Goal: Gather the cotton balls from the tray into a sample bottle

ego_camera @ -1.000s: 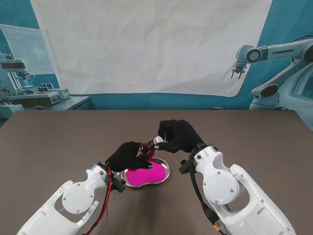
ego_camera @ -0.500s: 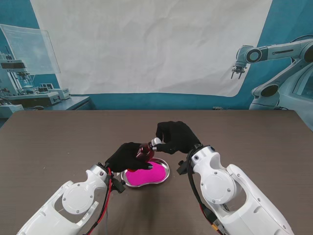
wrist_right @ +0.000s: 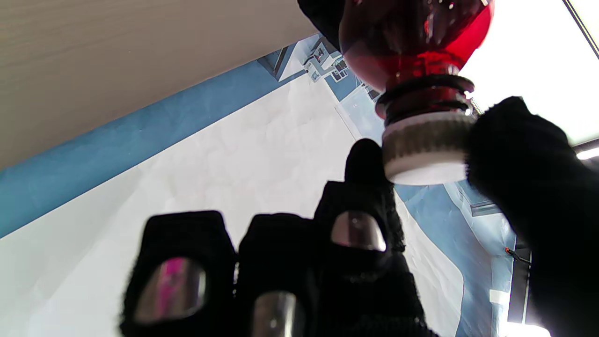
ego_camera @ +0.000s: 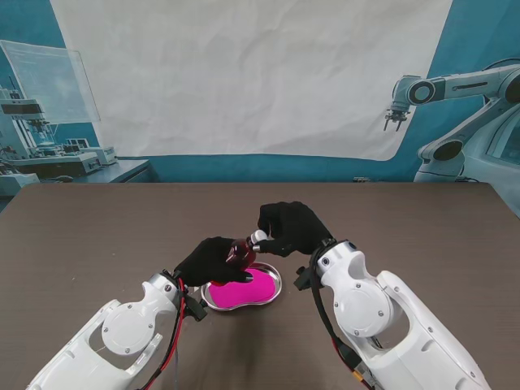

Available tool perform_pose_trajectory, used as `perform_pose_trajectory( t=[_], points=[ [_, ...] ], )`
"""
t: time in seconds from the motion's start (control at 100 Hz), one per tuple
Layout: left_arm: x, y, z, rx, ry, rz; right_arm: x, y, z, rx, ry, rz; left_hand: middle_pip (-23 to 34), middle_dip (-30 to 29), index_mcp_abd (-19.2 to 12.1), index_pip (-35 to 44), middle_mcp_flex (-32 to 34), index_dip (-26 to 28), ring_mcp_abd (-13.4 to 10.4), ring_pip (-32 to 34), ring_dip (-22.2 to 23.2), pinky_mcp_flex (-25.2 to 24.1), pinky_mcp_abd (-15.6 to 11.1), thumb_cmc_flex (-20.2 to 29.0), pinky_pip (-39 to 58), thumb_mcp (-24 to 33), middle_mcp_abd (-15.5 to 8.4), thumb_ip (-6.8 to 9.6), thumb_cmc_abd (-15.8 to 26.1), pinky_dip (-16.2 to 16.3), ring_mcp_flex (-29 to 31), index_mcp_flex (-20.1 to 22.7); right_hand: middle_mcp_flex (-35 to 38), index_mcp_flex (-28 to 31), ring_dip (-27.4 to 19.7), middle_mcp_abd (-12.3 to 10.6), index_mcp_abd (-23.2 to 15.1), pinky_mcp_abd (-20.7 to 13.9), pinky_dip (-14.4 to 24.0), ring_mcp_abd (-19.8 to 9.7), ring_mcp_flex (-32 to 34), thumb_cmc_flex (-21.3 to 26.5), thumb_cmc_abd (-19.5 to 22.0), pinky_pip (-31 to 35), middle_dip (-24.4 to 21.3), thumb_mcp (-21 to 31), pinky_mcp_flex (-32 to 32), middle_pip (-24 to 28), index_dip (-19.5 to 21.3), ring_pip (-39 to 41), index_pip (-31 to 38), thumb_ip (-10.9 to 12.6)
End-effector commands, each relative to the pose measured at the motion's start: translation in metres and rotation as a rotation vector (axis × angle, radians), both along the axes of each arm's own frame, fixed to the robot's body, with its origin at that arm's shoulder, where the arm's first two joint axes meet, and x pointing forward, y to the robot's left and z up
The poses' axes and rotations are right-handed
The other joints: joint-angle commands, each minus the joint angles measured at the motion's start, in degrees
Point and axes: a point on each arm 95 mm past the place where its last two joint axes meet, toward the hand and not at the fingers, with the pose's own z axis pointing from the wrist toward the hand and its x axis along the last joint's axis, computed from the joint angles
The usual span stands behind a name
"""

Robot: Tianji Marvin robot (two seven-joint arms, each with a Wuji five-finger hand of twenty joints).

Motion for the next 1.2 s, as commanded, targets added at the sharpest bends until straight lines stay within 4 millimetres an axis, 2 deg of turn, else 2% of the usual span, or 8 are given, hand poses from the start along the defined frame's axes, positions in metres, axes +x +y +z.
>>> perform_pose_trajectory(
  t=[0.0,0.26,0.45,0.69,0.8,0.98,1.11,1.19],
  points=[
    [0.0001,-0.0040,0.0029,-0.007,-0.003,-0.017,-0.0039,0.0047,-0.0082,-0.007,0.025,0.024,0.5,0.5,-8.3,9.8,3.1,1.1,1.2,3.5,1.4,-0.5,-5.1,15.9,5.3,19.6,-2.0,1.00,26.8,2.4,1.4,9.1,3.5,3.9,0.7,-1.6,-2.0,1.4,-0.5,-2.2,1.8,7.4,1.7,8.1,0.3,6.3,2.1,0.7,0.5,5.9,4.1,4.5],
    [-0.0002,-0.0038,0.0021,-0.004,-0.001,-0.016,-0.0043,0.0041,-0.0093,-0.003,0.004,0.032,0.5,0.5,-8.2,9.7,3.1,1.1,1.3,3.5,1.4,-0.5,-5.1,15.9,5.3,19.6,-2.0,0.99,26.8,2.4,1.4,8.9,3.1,4.0,0.0,-0.4,-1.1,2.5,-0.7,-1.1,1.8,6.6,5.5,7.3,0.2,-1.4,1.9,-1.9,-3.8,5.9,1.9,2.1],
    [-0.0007,-0.0036,0.0020,-0.001,0.000,-0.017,-0.0029,0.0018,-0.0079,-0.033,-0.031,0.046,0.5,0.6,-8.1,9.8,3.1,1.1,1.3,3.4,1.4,-0.5,-5.1,15.9,5.3,19.6,-2.0,0.96,26.8,2.4,1.4,9.0,5.4,8.5,-0.3,1.1,-1.7,3.3,-0.6,0.1,1.7,5.0,8.5,6.9,-0.3,-4.7,1.8,-4.8,-6.6,6.2,-1.9,2.5],
    [0.0003,-0.0037,0.0028,-0.003,-0.005,-0.018,-0.0020,0.0031,-0.0079,-0.062,-0.057,0.055,0.5,0.6,-8.1,9.7,3.1,1.0,1.3,3.5,1.4,-0.5,-5.1,15.9,5.3,19.6,-1.9,0.96,26.7,2.4,1.4,9.0,5.8,11.7,-0.2,1.4,-0.7,3.6,-0.4,0.4,1.7,3.5,9.4,6.9,0.5,-6.1,1.8,-4.8,-6.1,6.3,-3.8,3.0],
    [0.0005,-0.0037,0.0029,-0.003,-0.006,-0.018,-0.0021,0.0032,-0.0088,-0.073,-0.063,0.054,0.5,0.6,-8.2,9.7,3.1,1.1,1.3,3.5,1.5,-0.5,-5.1,15.9,5.3,19.6,-1.9,0.95,26.8,2.4,1.4,9.0,5.9,13.8,0.0,1.7,0.1,4.1,0.0,0.9,1.6,2.2,11.2,7.1,0.6,-7.1,1.8,-4.0,-5.3,6.5,-5.0,4.2],
    [0.0004,-0.0043,0.0027,-0.003,-0.005,-0.019,-0.0018,0.0040,-0.0091,-0.076,-0.068,0.054,0.5,0.6,-8.2,9.7,3.1,1.1,1.3,3.5,1.5,-0.5,-5.1,15.9,5.3,19.6,-1.9,0.96,26.8,2.4,1.4,9.1,6.1,18.7,0.4,2.5,0.4,4.8,0.6,2.2,1.6,-0.6,14.5,7.3,-0.4,-9.4,1.8,-2.1,-2.4,6.7,-8.2,8.3],
    [0.0003,-0.0047,0.0029,-0.003,-0.005,-0.020,-0.0013,0.0048,-0.0088,-0.085,-0.077,0.055,0.5,0.6,-8.2,9.7,3.1,1.1,1.2,3.5,1.5,-0.5,-5.1,15.9,5.3,19.6,-1.9,0.98,26.8,2.4,1.4,9.1,6.0,22.0,0.7,2.6,0.2,5.1,0.9,2.6,1.5,-2.1,16.8,7.4,-1.8,-11.1,1.8,-0.5,3.5,6.8,-11.4,13.2],
    [0.0005,-0.0048,0.0030,-0.003,-0.006,-0.021,-0.0009,0.0055,-0.0087,-0.090,-0.083,0.056,0.5,0.6,-8.2,9.7,3.1,1.1,1.2,3.5,1.5,-0.5,-5.1,15.9,5.3,19.6,-1.9,0.98,26.8,2.4,1.4,9.0,6.1,23.4,0.8,2.9,-0.2,5.1,1.0,3.1,1.5,-2.2,16.9,7.4,-1.8,-11.4,1.8,0.1,4.7,6.8,-12.1,13.2]
  ],
)
